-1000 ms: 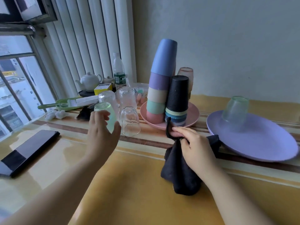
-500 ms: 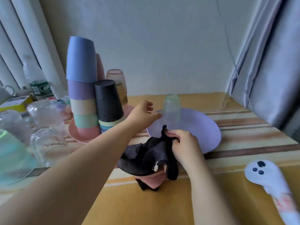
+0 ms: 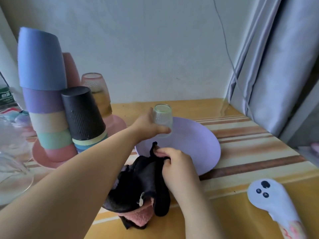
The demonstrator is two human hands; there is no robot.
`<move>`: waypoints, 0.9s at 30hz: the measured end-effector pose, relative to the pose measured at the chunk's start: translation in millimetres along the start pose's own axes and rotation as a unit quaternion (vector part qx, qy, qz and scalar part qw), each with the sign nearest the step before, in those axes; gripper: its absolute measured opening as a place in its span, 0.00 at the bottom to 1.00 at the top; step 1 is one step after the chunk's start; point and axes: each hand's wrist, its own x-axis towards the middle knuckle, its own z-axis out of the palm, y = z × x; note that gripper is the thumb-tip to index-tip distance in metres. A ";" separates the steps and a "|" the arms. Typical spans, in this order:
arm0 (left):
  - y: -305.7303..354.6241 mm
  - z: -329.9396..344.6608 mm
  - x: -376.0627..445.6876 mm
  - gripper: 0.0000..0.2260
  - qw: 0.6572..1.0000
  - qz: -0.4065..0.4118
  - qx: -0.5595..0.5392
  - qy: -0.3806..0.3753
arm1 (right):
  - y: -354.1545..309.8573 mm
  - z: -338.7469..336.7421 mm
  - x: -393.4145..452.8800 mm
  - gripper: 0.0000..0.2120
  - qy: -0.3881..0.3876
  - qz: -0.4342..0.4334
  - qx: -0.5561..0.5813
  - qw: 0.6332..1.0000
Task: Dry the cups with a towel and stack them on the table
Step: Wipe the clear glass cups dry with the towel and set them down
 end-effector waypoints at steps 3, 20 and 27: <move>5.7 -4.5 -8.2 0.37 1.000 0.011 0.005 0.014 | -0.8 -0.4 -0.8 0.22 0.001 0.002 -0.007 1.000; 23.7 -56.3 -72.9 0.26 0.985 0.052 -0.142 0.087 | 0.4 0.8 0.3 0.22 0.008 -0.026 0.017 0.999; -18.6 -89.8 -180.5 0.28 0.975 0.000 -0.137 0.177 | -35.2 10.4 -12.8 0.12 0.073 -0.086 0.198 0.974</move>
